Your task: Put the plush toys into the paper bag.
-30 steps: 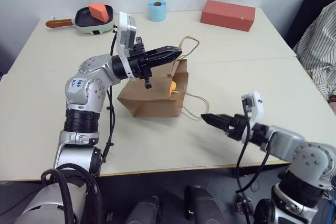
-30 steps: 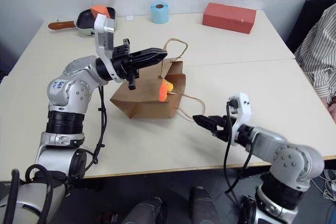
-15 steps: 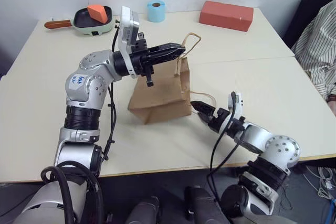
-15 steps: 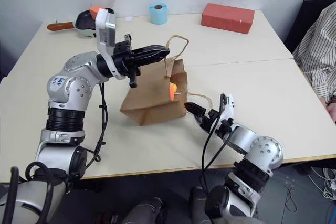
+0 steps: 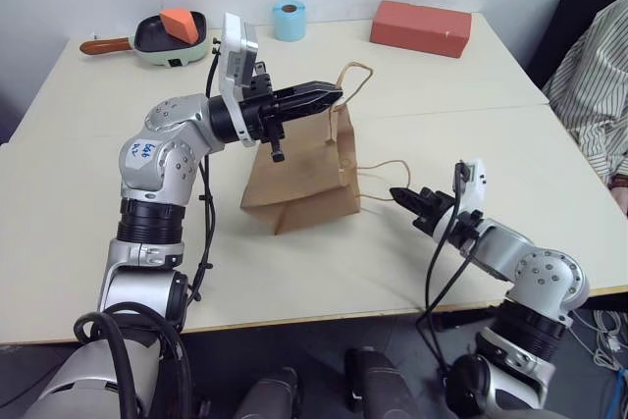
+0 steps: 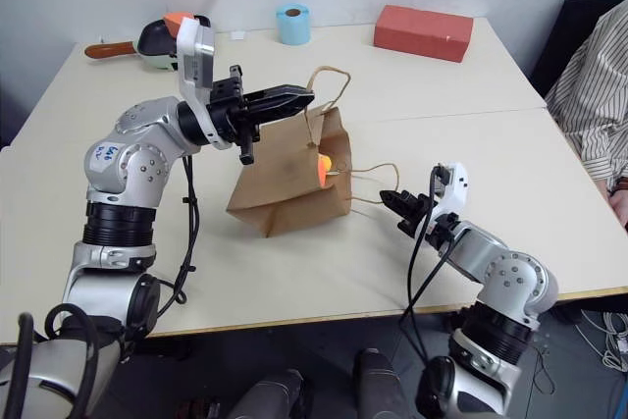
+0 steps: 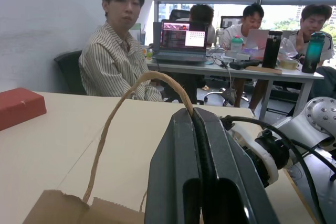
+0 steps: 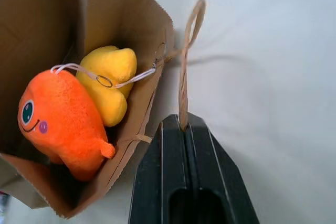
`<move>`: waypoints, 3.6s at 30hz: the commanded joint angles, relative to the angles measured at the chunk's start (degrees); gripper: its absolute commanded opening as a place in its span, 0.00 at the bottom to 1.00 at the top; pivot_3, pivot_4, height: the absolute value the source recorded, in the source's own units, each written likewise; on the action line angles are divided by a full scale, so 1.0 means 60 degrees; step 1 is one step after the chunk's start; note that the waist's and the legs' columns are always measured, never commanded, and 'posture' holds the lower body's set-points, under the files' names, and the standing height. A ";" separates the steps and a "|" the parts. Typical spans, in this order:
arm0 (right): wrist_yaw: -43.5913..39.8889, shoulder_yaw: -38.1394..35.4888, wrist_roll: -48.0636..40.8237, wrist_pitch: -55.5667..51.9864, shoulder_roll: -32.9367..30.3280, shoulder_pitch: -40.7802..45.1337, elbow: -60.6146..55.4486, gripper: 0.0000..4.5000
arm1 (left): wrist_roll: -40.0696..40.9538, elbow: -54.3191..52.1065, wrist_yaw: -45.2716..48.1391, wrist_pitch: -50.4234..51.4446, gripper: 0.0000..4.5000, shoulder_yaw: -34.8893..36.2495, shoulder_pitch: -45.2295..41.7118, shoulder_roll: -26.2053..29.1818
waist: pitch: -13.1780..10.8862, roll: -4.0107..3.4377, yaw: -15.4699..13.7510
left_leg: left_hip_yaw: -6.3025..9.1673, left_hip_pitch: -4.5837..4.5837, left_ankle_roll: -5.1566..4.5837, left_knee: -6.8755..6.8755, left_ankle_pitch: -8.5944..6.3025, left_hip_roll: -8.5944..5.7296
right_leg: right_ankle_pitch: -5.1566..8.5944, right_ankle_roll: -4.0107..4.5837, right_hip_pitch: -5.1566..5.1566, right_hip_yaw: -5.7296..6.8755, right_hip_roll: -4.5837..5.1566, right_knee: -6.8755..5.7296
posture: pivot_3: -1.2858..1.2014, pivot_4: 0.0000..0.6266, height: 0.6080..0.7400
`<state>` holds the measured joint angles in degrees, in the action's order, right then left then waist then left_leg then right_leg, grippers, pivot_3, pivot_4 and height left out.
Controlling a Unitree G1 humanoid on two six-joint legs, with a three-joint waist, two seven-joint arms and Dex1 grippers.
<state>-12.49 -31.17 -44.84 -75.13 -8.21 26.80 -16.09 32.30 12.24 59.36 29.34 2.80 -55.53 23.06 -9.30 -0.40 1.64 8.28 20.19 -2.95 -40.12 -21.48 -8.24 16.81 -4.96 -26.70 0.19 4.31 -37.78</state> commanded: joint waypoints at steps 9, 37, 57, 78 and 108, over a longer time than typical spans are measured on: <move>-0.1558 0.0204 -0.3024 0.1093 -0.3162 0.3051 -0.1723 0.01 | 0.0376 -0.0042 -0.0902 -0.0184 0.00 0.0899 -0.0504 -0.0295 | -0.0004 -0.0004 -0.0029 | 0.0006 0.0008 0.0000 0.0003 0.0000 0.0010 | 0.0000 0.0000 0.0001 0.0013 -0.0004 0.0021 | 0.52 0.24 1.00; -0.1534 0.2937 -0.0398 0.4094 -0.3664 0.1534 -0.1830 0.00 | 0.0364 -0.0742 -0.1592 0.0052 0.04 0.0757 0.0503 -0.0393 | -0.0008 0.0008 -0.0274 | -0.0011 0.0016 -0.0003 -0.0010 0.0001 0.0008 | -0.0001 -0.0003 0.0004 0.0011 -0.0002 0.0034 | 0.52 0.24 1.00; -0.3452 0.1247 -0.2279 0.4135 -0.5887 -0.2654 -0.4248 0.63 | 0.2230 -0.5750 -0.2103 0.2745 0.99 0.1484 0.4948 0.2112 | -0.0009 0.0008 -0.0553 | -0.0004 -0.0006 -0.0005 0.0004 -0.0001 0.0012 | -0.0004 -0.0007 0.0046 0.0004 -0.0010 0.0113 | 0.52 0.24 1.00; -0.3078 0.6470 0.3594 0.7006 -0.3496 -0.0931 -0.0794 0.01 | -0.0839 -0.2966 -0.2450 -0.0074 1.00 -0.1319 0.3893 -0.0317 | -0.0005 0.0015 -0.0501 | -0.0037 -0.0001 -0.0014 0.0006 0.0006 0.0011 | -0.0024 -0.0041 0.0032 -0.0019 -0.0019 0.0129 | 0.52 0.24 1.00; -0.6840 -0.0911 -0.1901 0.5190 -0.6845 -0.4984 -0.4367 0.35 | -0.0583 0.0600 0.1963 -0.1014 0.00 -0.1039 0.1475 0.0163 | -0.0011 0.0017 -0.0583 | -0.0030 0.0012 -0.0016 0.0006 0.0005 0.0013 | -0.0026 -0.0044 0.0031 -0.0011 -0.0020 0.0135 | 0.52 0.24 1.00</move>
<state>-48.31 -27.46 -47.45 -41.45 -47.01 -1.47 -38.53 26.70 15.53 63.83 24.20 -3.58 -44.33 22.58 -9.36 -0.30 -1.86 8.10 20.29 -3.05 -40.08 -21.45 -8.16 16.65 -5.22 -26.52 0.14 4.20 -36.98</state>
